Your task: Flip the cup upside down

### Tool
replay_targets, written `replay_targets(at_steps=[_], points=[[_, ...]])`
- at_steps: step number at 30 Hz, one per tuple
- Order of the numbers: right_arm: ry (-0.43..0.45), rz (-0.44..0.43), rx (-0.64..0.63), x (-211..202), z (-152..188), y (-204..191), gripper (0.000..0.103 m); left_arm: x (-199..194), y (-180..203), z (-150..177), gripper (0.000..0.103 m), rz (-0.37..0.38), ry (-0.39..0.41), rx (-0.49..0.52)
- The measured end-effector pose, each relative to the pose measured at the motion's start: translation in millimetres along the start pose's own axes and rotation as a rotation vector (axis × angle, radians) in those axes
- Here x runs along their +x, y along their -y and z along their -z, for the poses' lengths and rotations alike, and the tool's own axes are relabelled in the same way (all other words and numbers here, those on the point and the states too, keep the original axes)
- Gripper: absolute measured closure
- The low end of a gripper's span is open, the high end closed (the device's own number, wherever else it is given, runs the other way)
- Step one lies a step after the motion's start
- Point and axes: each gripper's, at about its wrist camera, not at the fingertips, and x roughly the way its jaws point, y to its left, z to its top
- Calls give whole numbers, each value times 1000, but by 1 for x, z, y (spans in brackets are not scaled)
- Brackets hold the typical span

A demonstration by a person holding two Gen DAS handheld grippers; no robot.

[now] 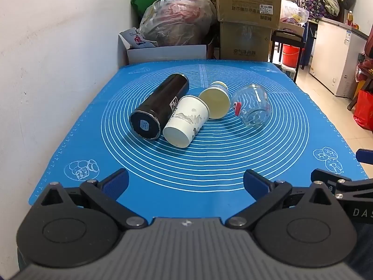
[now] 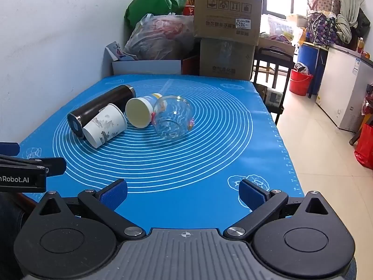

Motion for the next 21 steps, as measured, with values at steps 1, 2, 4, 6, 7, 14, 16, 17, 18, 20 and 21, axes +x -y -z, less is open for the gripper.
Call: replay_targets(at_steps=[1, 2, 4, 6, 7, 14, 16, 17, 18, 20, 21], points=[[0, 0, 0, 0, 0, 0, 0, 0, 0, 0, 0, 1, 1, -1], [0, 0, 0, 0, 0, 0, 0, 0, 0, 0, 0, 0, 1, -1], [-1, -1, 0, 0, 0, 0, 0, 0, 0, 0, 0, 0, 2, -2], [-2, 0, -1, 0, 0, 0, 0, 0, 0, 0, 0, -1, 1, -2], [-2, -1, 0, 0, 0, 0, 0, 0, -1, 0, 0, -2, 1, -2], [-3, 0, 1, 1, 0, 0, 0, 1, -1, 0, 0, -2, 0, -2], [-3, -2, 2, 1, 0, 1, 0, 2, -2, 0, 0, -3, -4, -2], [-3, -1, 1, 1, 0, 0, 0, 4, -2, 0, 0, -3, -6, -3], [-3, -1, 1, 1, 0, 0, 0, 4, -2, 0, 0, -3, -6, -3], [-4, -1, 1, 1, 0, 0, 0, 4, -2, 0, 0, -4, -5, -2], [-4, 0, 1, 1, 0, 0, 0, 5, -3, 0, 0, -4, -5, -2]])
